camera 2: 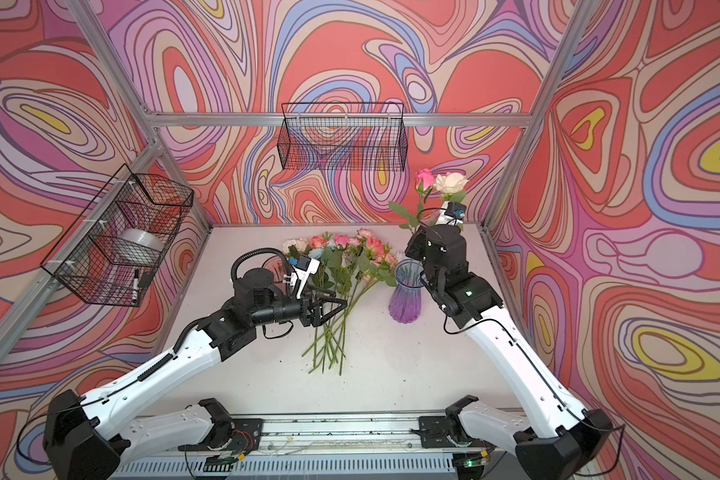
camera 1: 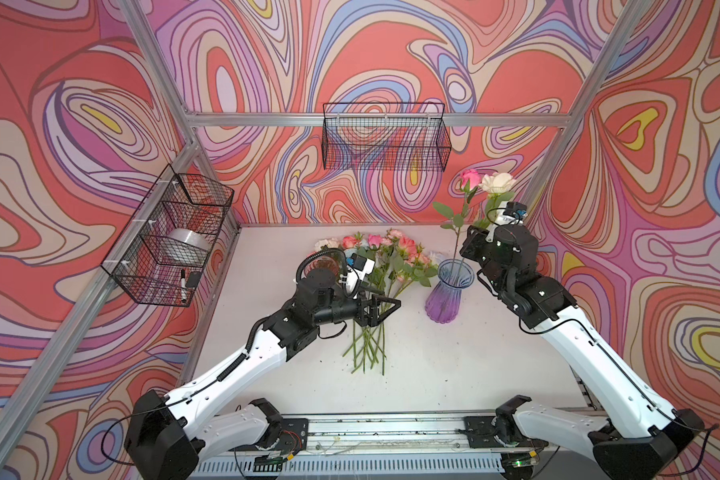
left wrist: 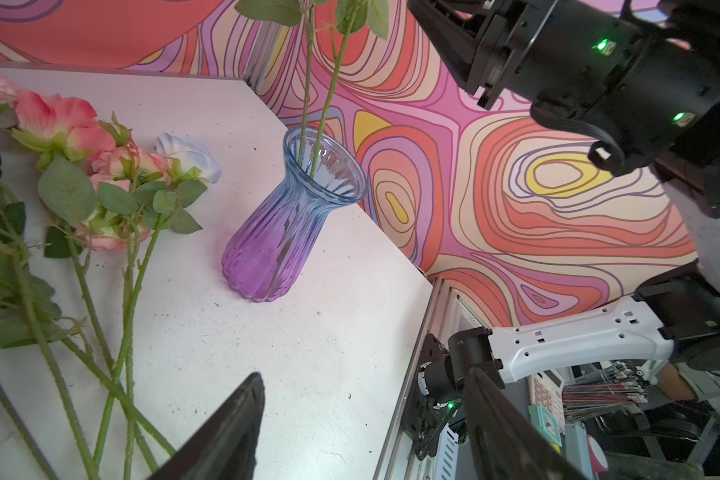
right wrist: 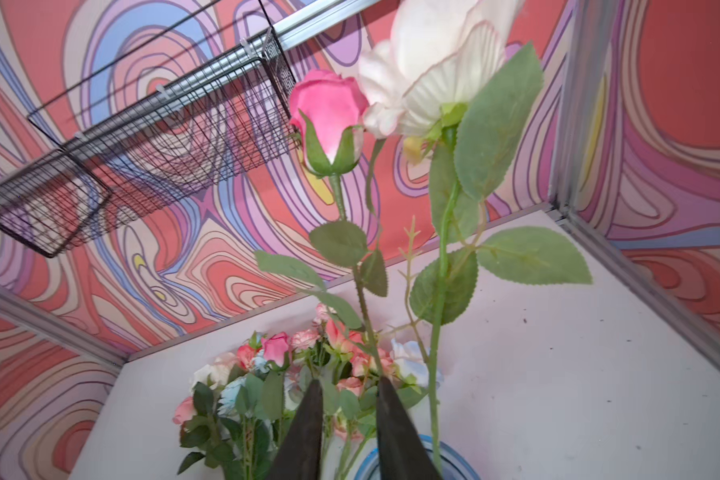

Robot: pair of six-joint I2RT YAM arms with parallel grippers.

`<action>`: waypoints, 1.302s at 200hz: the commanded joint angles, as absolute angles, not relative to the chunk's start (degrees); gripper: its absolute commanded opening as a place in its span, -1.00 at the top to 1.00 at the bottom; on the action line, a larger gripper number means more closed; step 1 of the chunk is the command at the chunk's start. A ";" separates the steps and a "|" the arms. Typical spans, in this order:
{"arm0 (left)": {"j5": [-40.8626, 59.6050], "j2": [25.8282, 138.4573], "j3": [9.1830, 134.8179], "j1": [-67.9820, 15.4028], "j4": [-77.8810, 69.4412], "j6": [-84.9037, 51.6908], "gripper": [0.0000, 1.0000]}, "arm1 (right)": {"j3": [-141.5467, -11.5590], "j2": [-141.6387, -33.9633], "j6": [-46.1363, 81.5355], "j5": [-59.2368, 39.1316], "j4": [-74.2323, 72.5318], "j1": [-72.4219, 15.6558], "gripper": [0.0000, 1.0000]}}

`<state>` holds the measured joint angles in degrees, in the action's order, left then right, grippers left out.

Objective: Arrange the flowers into the vase
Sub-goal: 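Carry the white rose over the purple vase and lower its stem inside, then open the right gripper and move it back down to the rose bundle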

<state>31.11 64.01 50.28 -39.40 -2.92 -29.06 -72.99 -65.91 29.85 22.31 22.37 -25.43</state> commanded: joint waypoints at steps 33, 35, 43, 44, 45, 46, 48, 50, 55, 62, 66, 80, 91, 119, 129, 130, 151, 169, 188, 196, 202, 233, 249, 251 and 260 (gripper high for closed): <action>10.58 55.74 49.98 -39.53 1.29 -24.03 -0.51 | -77.80 -77.59 37.06 18.63 27.65 -37.45 0.54; 9.83 55.13 49.69 -39.55 1.16 -23.89 -0.51 | -78.01 -78.11 37.15 18.39 28.03 -37.55 0.54; 5.34 53.01 48.59 -39.55 0.76 -23.41 -0.51 | -78.38 -80.28 38.11 17.89 29.43 -37.62 0.54; 4.74 52.74 48.42 -39.55 0.69 -23.35 -0.52 | -78.44 -80.57 38.26 17.78 29.52 -37.62 0.54; 4.21 52.47 48.25 -39.55 0.61 -23.32 -0.52 | -78.42 -80.85 38.33 17.72 29.66 -37.62 0.54; 3.65 52.17 48.12 -39.55 0.48 -23.26 -0.52 | -78.41 -81.12 38.46 17.65 29.77 -37.66 0.54; 2.67 51.60 47.84 -39.55 0.27 -23.17 -0.52 | -78.40 -81.60 38.66 17.42 29.92 -37.69 0.55; 1.59 51.07 47.53 -39.55 0.09 -23.04 -0.53 | -78.44 -82.08 38.80 17.28 30.00 -37.75 0.55; -0.68 49.74 46.71 -39.53 -0.47 -22.71 -0.54 | -78.42 -83.26 39.19 17.23 30.49 -37.92 0.56; -4.10 47.90 45.53 -39.55 -1.40 -22.20 -0.54 | -78.24 -84.89 39.46 17.04 30.68 -38.36 0.56; -5.90 46.91 44.96 -39.55 -1.92 -22.00 -0.54 | -78.25 -85.96 39.46 16.72 30.73 -38.61 0.57; -13.15 44.32 43.17 -39.55 -2.85 -21.88 -0.55 | -79.19 -90.16 40.19 15.16 32.12 -39.04 0.57; -19.06 43.08 42.60 -39.55 -2.33 -22.36 -0.56 | -80.39 -93.86 40.40 14.00 32.94 -39.63 0.59; -26.18 42.87 42.54 -39.38 -0.91 -23.15 -0.57 | -82.91 -101.19 43.17 14.96 35.26 -41.17 0.66; -25.55 43.30 42.83 -39.30 -0.58 -23.36 -0.57 | -82.68 -104.22 44.09 15.00 34.60 -41.22 0.68; -25.52 43.36 42.86 -39.30 -0.55 -23.41 -0.57 | -82.65 -104.40 44.15 14.97 34.48 -41.22 0.67; -22.86 44.66 43.33 -39.29 0.04 -24.41 -0.57 | -83.21 -108.45 44.55 12.56 32.66 -41.22 0.67; -21.19 45.79 43.72 -39.29 0.38 -25.10 -0.57 | -85.14 -112.04 44.23 10.57 32.10 -41.22 0.63; -19.76 46.74 44.50 -39.29 1.13 -25.24 -0.57 | -87.05 -114.90 44.57 10.11 32.15 -41.22 0.63; -19.34 47.01 44.69 -39.29 1.34 -25.30 -0.57 | -87.51 -115.71 44.51 9.96 31.77 -41.22 0.62; -19.18 47.18 44.80 -39.29 1.47 -25.31 -0.57 | -87.63 -116.25 44.54 9.70 31.35 -41.22 0.62; -18.38 47.46 44.81 -39.29 1.39 -25.39 -0.57 | -88.33 -118.61 44.91 8.41 31.02 -41.22 0.62; -18.10 47.72 44.91 -39.29 1.45 -25.33 -0.57 | -88.36 -119.31 44.85 8.07 30.78 -41.22 0.62; -18.04 47.72 44.91 -39.29 1.42 -25.38 -0.57 | -88.47 -119.45 44.87 8.04 30.81 -41.22 0.62; -17.81 47.81 44.97 -39.29 1.49 -25.40 -0.57 | -88.76 -119.86 44.91 7.95 31.04 -41.22 0.62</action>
<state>-18.83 47.48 43.11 -39.38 0.75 -24.69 -87.44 -117.91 44.29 8.91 31.29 -41.19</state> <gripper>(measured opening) 0.787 0.189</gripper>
